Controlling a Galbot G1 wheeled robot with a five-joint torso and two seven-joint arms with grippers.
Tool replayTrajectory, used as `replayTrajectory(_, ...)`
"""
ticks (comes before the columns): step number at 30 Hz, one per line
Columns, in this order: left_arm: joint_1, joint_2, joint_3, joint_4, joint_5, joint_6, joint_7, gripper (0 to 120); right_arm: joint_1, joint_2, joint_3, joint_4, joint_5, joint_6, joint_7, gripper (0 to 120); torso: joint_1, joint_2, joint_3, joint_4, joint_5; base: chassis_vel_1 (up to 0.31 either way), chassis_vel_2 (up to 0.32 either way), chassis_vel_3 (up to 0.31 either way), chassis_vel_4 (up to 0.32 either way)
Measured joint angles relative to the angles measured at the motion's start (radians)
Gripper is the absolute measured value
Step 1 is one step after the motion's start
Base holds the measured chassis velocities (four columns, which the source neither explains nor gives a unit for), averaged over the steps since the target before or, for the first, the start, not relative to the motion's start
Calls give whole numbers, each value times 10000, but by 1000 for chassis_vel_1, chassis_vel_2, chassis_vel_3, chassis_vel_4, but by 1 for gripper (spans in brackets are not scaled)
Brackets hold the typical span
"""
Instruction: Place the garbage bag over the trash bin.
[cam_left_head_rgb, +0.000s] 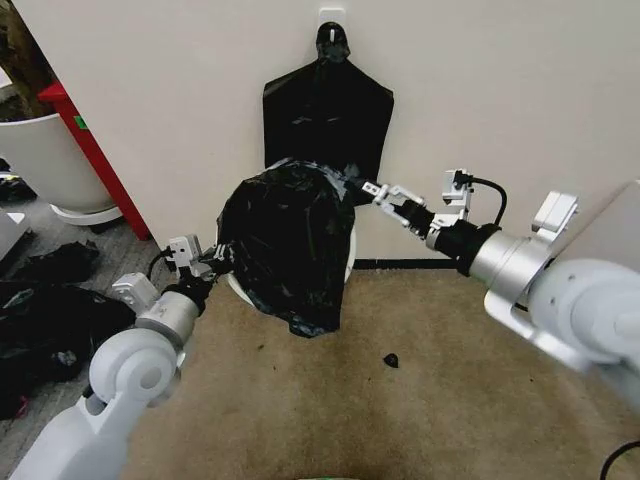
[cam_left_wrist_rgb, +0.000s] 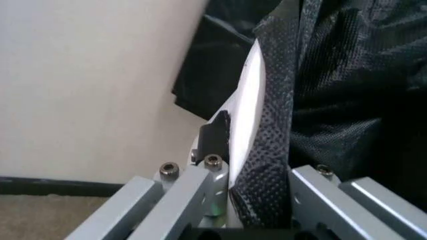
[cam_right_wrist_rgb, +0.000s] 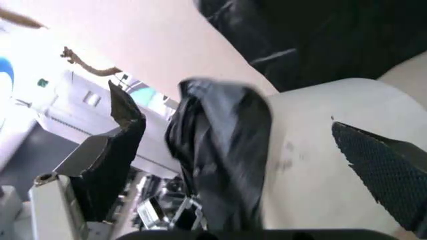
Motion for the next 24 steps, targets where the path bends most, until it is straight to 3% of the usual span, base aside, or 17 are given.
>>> replayTrajectory(8,37,205,-35,-86,-22,231,168,1,204,-52,-586,-748,-651,-675,-1205,98,0,0,0,2,-1,0,0,0,0)
replayTrajectory(11,37,200,-35,-94,-25,249,169,1,349,31,-853,-800,-942,-677,-1359,92,0,0,0,3,0,0,0,0,0)
replayTrajectory(18,134,112,-34,-96,18,262,187,1,491,103,-1118,-893,-1198,-620,-1418,72,0,0,0,2,-1,0,0,0,0)
replayTrajectory(24,48,88,39,-47,43,276,198,1,413,104,-1132,-825,-1239,-522,-1384,46,0,0,0,1,-1,0,0,0,0)
